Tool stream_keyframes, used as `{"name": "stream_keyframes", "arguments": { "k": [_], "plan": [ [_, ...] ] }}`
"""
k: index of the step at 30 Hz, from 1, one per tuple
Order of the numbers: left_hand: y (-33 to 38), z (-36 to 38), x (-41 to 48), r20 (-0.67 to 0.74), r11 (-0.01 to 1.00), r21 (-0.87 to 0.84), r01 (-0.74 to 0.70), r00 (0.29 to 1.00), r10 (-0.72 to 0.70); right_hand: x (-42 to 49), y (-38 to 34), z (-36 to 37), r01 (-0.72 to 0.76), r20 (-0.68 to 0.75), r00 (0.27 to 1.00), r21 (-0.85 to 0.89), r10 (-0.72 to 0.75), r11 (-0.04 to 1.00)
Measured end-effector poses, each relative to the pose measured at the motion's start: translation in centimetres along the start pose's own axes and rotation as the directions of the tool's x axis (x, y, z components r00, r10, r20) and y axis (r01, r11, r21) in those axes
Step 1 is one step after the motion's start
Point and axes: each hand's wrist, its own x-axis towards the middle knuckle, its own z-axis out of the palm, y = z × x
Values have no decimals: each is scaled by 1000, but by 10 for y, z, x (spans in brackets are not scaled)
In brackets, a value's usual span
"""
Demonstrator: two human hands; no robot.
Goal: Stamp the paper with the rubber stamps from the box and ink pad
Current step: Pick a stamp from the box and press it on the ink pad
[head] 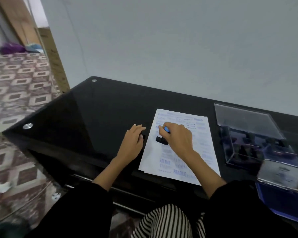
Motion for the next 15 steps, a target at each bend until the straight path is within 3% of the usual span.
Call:
{"name": "stream_keyframes", "arguments": {
  "k": [10, 15],
  "plan": [
    [-10, 10, 2, 122, 957, 286, -39, 993, 4, 24, -7, 21, 10, 84, 996, -12, -9, 1000],
    [-9, 9, 2, 135, 942, 330, -56, 991, 12, 24, -8, 27, -14, 103, 995, -39, 18, 999]
  ]
}}
